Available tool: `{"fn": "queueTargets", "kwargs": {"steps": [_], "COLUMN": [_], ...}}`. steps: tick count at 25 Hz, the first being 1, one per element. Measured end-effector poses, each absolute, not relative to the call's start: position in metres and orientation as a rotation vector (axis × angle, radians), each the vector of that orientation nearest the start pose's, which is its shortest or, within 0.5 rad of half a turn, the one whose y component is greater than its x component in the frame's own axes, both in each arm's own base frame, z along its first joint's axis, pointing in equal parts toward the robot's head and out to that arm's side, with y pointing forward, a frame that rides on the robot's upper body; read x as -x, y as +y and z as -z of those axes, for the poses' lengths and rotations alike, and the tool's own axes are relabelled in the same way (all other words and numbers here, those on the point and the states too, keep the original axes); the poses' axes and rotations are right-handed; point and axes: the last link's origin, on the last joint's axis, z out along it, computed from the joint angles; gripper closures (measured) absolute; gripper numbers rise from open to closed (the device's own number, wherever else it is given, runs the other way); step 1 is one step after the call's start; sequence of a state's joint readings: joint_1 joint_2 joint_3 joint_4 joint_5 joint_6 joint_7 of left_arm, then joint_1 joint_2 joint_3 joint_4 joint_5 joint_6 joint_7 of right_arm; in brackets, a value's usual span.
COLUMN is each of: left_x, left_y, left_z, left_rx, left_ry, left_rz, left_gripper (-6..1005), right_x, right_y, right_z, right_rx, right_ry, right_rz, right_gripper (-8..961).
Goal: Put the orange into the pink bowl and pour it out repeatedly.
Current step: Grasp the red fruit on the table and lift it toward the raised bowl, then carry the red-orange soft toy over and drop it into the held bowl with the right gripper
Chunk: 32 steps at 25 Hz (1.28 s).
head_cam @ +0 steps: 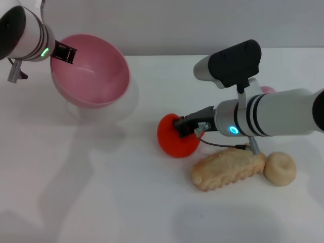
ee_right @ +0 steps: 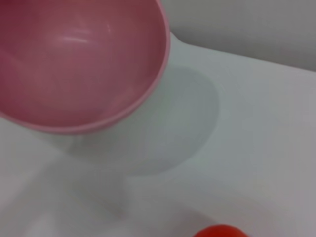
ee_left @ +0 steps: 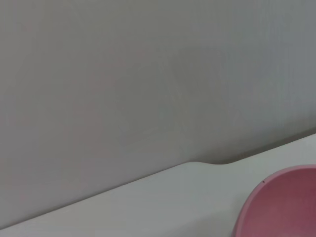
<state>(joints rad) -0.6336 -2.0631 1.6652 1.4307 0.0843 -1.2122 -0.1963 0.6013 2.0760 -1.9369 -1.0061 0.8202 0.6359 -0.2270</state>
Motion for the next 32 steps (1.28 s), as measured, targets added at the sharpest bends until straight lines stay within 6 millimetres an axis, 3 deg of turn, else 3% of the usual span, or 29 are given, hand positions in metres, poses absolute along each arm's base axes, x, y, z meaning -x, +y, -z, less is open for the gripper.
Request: {"fn": "queueTargets", "kwargs": {"steps": [5,8,9,13,16,22,32], "left_x": [0.157,0.156,0.156,0.156,0.153,0.142,0.122], "left_y": [0.411,0.411,0.411,0.410,0.406,0.401,0.397], "left_z": [-0.028,-0.026,-0.026,-0.022,-0.005,0.018,0.032], "left_rx": [1.818,1.821,1.821,1.837,1.891,1.954,2.029], "left_ry": [-0.852,-0.850,-0.851,-0.849,-0.832,-0.803,-0.765], "left_rz": [-0.325,-0.326,-0.325,-0.312,-0.321,-0.299,-0.265], "left_gripper": [955,955,955,955,955,955,955], "right_x": [-0.164,-0.155,-0.147,-0.132,-0.110,-0.089,-0.087], "right_y": [0.368,0.370,0.370,0.371,0.368,0.363,0.369], "right_z": [0.103,0.081,0.065,0.044,0.017,0.003,0.017], "right_rx": [2.410,2.381,2.358,2.332,2.303,2.302,2.321], "right_ry": [1.005,0.937,0.902,0.856,0.773,0.710,0.715], "right_rz": [-0.074,-0.098,-0.130,-0.182,-0.249,-0.303,-0.298], "right_gripper": [909,913,913,913,913,913,912]}}
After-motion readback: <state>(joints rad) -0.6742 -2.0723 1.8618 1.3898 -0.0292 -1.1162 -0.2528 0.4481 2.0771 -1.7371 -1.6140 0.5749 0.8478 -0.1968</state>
